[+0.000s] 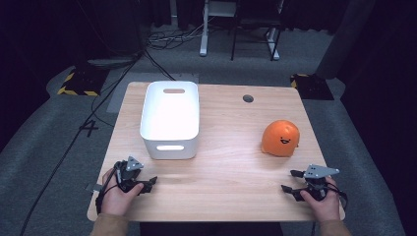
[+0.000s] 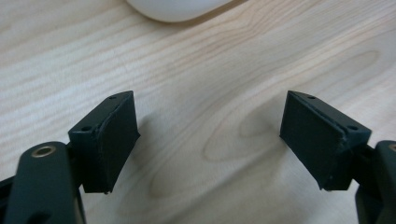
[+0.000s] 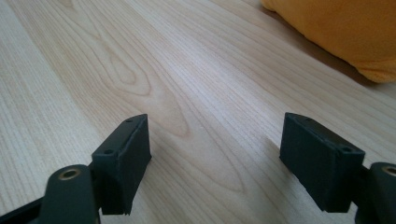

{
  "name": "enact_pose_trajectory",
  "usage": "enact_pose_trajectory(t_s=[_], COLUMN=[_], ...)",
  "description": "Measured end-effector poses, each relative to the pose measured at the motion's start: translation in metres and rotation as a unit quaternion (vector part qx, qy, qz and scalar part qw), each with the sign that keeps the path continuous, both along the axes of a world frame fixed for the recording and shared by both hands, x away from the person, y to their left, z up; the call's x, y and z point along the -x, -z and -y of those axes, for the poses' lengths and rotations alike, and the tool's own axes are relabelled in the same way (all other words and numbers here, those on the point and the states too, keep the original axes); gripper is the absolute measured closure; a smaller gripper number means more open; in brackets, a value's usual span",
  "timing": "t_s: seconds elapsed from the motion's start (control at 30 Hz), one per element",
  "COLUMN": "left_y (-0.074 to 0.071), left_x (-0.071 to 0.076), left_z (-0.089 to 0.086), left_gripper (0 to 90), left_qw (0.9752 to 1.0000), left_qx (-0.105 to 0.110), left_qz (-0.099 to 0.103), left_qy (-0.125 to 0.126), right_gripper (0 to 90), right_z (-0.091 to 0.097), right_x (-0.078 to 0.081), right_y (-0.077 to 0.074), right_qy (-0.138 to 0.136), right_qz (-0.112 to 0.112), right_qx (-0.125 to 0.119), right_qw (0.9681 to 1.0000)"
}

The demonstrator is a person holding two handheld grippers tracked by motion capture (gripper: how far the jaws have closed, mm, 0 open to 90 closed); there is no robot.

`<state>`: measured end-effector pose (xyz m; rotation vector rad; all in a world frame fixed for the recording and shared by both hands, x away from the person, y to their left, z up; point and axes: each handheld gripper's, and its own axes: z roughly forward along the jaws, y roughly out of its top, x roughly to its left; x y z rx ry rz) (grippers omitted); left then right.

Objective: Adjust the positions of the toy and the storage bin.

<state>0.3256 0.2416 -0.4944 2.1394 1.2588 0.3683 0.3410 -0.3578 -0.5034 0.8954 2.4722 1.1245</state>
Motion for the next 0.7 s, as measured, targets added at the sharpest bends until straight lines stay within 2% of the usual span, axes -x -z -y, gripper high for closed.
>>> enact_pose_trajectory(t_s=[0.07, 0.17, 0.3, 0.37, 0.53, 0.57, 0.6, 0.63, 0.7], left_y=[-0.003, -0.008, -0.019, -0.024, -0.033, -0.037, -0.040, -0.044, -0.046], left_x=[0.001, 0.003, 0.004, 0.005, 0.006, 0.007, 0.007, 0.007, 0.007], left_z=[-0.004, -0.007, -0.011, -0.012, -0.015, -0.015, -0.016, -0.016, -0.017], left_gripper=[15.8, 16.8, 16.8, 16.7, 17.7, 17.7, 20.0, 25.3, 24.5], left_qw=[0.9998, 0.9998, 0.9986, 0.9984, 0.9973, 0.9963, 0.9962, 0.9971, 0.9975], left_qx=[0.018, 0.017, 0.053, 0.055, 0.074, 0.084, 0.084, 0.075, 0.070], left_qz=[-0.004, -0.004, 0.006, 0.014, 0.005, -0.011, -0.022, -0.013, -0.008], left_qy=[-0.006, -0.005, -0.004, -0.005, -0.005, -0.011, -0.009, -0.005, -0.006], right_gripper=[24.8, 24.7, 24.8, 24.8, 24.8, 24.8, 24.8, 24.8, 24.8], right_z=[0.000, 0.000, 0.000, 0.000, 0.000, 0.000, 0.000, 0.000, 0.000], right_x=[0.000, 0.000, 0.000, 0.000, 0.000, 0.000, 0.000, 0.000, 0.000], right_y=[0.000, 0.000, 0.000, 0.000, 0.000, 0.000, 0.000, 0.000, 0.000], right_qy=[0.000, 0.000, 0.001, 0.000, 0.001, 0.001, 0.001, 0.001, 0.001], right_qz=[-0.001, 0.000, -0.001, -0.001, -0.001, -0.001, 0.000, -0.001, 0.000], right_qx=[-0.001, -0.001, -0.002, -0.001, -0.001, -0.001, -0.001, -0.001, -0.001], right_qw=[1.0000, 1.0000, 1.0000, 1.0000, 1.0000, 1.0000, 1.0000, 1.0000, 1.0000])
